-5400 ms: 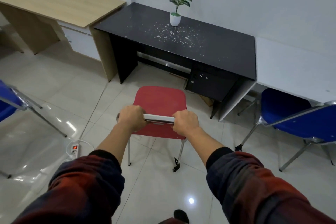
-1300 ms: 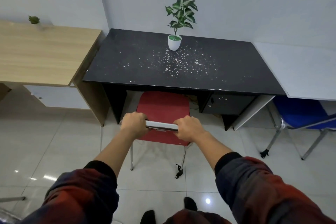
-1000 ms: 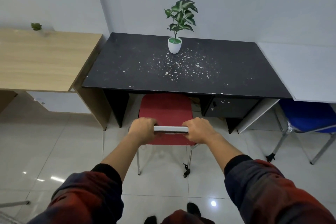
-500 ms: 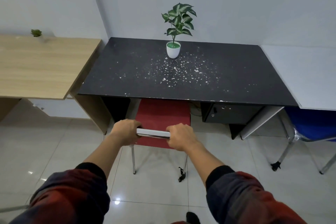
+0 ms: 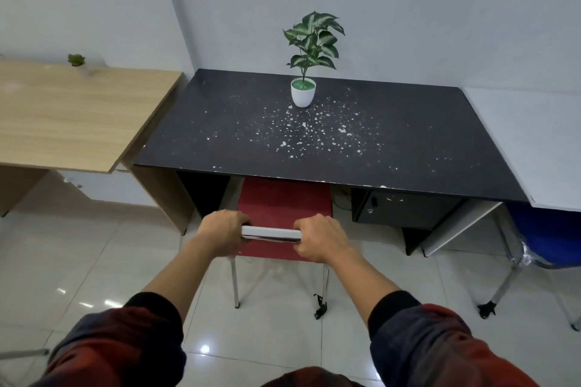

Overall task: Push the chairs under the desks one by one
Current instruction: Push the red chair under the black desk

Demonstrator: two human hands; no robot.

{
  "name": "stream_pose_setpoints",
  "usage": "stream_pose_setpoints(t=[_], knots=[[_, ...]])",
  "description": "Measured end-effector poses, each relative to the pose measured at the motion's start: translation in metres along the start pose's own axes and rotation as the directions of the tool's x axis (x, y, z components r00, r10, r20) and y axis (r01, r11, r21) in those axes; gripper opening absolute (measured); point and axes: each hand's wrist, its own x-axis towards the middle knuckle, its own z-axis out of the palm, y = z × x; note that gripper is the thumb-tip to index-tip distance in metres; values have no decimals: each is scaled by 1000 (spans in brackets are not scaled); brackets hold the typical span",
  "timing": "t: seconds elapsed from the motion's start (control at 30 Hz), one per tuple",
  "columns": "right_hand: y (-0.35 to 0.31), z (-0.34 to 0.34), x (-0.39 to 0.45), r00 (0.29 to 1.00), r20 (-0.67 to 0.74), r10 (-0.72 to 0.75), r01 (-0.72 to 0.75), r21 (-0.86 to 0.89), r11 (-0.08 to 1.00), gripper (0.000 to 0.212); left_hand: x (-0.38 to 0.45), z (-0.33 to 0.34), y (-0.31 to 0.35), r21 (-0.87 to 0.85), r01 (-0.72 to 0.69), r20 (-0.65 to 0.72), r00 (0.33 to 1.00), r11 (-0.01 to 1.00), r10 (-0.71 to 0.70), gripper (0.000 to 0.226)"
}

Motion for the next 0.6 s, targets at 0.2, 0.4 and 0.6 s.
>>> stream_pose_setpoints(t=[0.2, 0.4, 0.6], knots=[[-5, 6, 14, 999, -48, 6, -5, 18, 1000, 23, 12, -9, -11, 9, 16, 32, 999, 1000, -16, 21], [4, -14, 26, 998, -45, -51, 51, -2, 999, 24, 26, -19, -5, 14, 42, 28, 999, 999, -43, 23], [20, -30, 31, 1000, -14, 16, -16, -12, 1000, 17, 40, -23, 4, -27, 2, 6, 1000, 1000, -2, 28]])
